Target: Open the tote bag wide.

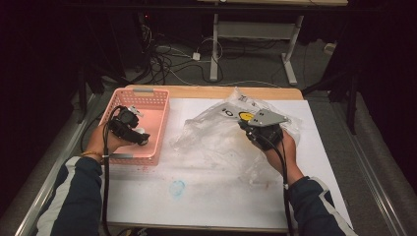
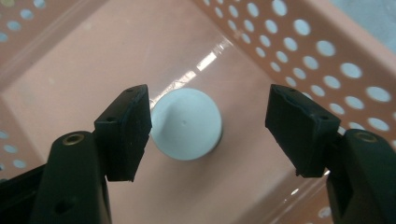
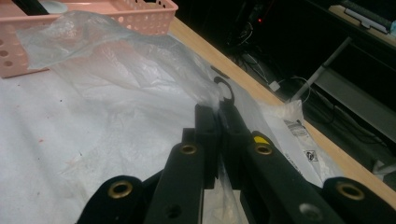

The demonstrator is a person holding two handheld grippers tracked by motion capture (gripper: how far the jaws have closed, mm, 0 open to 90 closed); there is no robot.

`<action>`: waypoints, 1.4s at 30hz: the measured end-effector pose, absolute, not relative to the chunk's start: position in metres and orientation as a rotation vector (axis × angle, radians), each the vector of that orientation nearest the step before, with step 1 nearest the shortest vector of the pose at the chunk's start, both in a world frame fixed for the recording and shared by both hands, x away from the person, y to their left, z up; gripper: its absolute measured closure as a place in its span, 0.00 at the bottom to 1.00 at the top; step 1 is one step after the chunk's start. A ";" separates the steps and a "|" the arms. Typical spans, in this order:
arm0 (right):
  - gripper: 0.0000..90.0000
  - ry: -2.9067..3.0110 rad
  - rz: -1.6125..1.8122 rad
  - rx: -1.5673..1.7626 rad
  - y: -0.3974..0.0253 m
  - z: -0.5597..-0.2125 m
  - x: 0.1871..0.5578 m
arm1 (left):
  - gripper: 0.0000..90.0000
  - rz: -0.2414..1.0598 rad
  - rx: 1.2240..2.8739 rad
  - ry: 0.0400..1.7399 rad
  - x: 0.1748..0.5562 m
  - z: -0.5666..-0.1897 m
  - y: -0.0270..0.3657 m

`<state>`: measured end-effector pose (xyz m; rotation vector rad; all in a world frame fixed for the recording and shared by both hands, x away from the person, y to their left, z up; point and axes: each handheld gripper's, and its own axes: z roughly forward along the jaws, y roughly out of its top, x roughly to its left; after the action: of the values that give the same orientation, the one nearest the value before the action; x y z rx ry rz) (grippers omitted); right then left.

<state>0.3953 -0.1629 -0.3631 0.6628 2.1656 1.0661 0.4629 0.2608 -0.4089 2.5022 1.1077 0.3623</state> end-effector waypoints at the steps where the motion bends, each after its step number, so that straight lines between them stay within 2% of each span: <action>1: 0.99 2.168 1.064 0.661 -0.162 -0.363 0.395 | 0.34 0.348 2.509 1.114 0.465 -0.410 0.262; 9: 0.99 2.188 1.074 0.664 -0.162 -0.367 0.395 | 0.34 0.285 2.585 1.220 0.485 -0.429 0.266; 10: 0.99 2.191 1.074 0.662 -0.162 -0.368 0.395 | 0.37 0.279 2.569 1.216 0.485 -0.429 0.267; 12: 0.99 2.193 1.072 0.664 -0.162 -0.369 0.395 | 0.53 0.287 2.551 1.210 0.486 -0.429 0.267; 16: 0.99 2.201 1.066 0.657 -0.163 -0.370 0.394 | 0.53 0.280 2.560 1.182 0.486 -0.429 0.269; 21: 0.99 2.190 1.064 0.656 -0.163 -0.369 0.394 | 0.54 0.363 2.539 1.200 0.484 -0.427 0.270; 33: 0.99 2.154 1.084 0.660 -0.154 -0.362 0.396 | 0.54 0.533 2.293 1.067 0.453 -0.393 0.268; 42: 0.99 2.153 1.079 0.665 -0.148 -0.363 0.397 | 0.54 0.586 2.184 0.914 0.430 -0.382 0.249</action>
<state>0.3973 -0.1483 -0.3632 0.6654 2.1534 1.0785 0.4300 0.2487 -0.3817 2.1841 0.9144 0.5863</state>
